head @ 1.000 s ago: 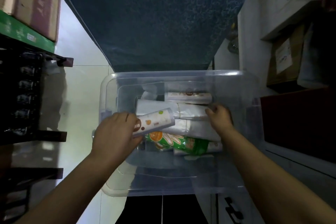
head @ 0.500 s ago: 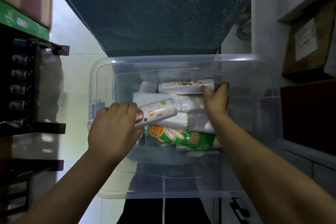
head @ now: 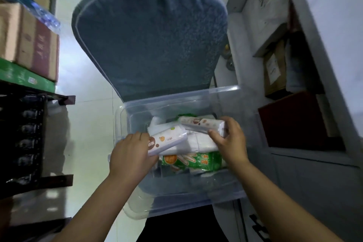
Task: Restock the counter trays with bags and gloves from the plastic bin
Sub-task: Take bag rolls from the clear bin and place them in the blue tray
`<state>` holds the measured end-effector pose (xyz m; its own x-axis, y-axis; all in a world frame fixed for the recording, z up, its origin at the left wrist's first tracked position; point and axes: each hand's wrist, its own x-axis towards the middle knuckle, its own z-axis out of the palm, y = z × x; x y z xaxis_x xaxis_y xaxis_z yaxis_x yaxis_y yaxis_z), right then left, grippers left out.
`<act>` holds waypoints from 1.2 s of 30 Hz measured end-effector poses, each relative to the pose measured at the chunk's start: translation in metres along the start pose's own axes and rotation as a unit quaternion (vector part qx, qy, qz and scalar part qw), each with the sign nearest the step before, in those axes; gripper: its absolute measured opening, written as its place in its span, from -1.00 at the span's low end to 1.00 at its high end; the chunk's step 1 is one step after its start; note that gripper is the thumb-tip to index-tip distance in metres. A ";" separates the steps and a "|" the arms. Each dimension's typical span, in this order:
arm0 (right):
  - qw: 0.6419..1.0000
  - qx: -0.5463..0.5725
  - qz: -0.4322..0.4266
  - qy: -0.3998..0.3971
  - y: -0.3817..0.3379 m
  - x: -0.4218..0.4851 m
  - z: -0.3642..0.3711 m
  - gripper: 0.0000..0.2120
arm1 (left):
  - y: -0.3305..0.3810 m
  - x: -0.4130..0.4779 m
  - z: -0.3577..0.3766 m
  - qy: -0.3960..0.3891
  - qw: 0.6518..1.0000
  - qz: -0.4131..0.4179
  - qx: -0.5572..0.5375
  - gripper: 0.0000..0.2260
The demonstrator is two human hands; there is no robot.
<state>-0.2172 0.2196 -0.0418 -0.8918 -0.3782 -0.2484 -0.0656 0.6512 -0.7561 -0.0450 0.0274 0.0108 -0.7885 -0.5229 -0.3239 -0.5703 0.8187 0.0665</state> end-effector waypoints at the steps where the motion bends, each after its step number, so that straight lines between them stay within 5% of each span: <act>1: 1.000 0.009 -0.004 0.015 -0.011 -0.009 -0.018 -0.67 | 0.000 -0.002 -0.009 0.005 1.000 0.010 -0.007 -0.54; 8: 0.992 0.090 0.006 0.085 -0.072 -0.093 -0.130 -0.57 | 0.018 -0.013 -0.068 0.009 0.995 0.073 -0.064 -0.46; 19: 0.961 0.149 0.013 0.231 -0.093 -0.220 -0.256 -0.50 | 0.114 -0.021 -0.130 0.080 0.952 0.284 -0.087 -0.65; 30: 0.865 0.239 0.076 0.434 -0.009 -0.383 -0.362 -0.46 | 0.280 -0.108 -0.180 0.155 0.844 0.502 -0.104 -0.58; 36: 0.843 0.291 0.125 0.434 0.047 -0.463 -0.400 -0.52 | 0.359 -0.159 -0.187 0.183 0.823 0.536 -0.046 -0.52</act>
<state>0.0137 0.6888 0.2796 -0.8536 0.5118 -0.0972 0.1780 0.1111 -0.9777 -0.1673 0.3605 0.2628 -0.8574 0.4376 0.2708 0.4956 0.8439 0.2053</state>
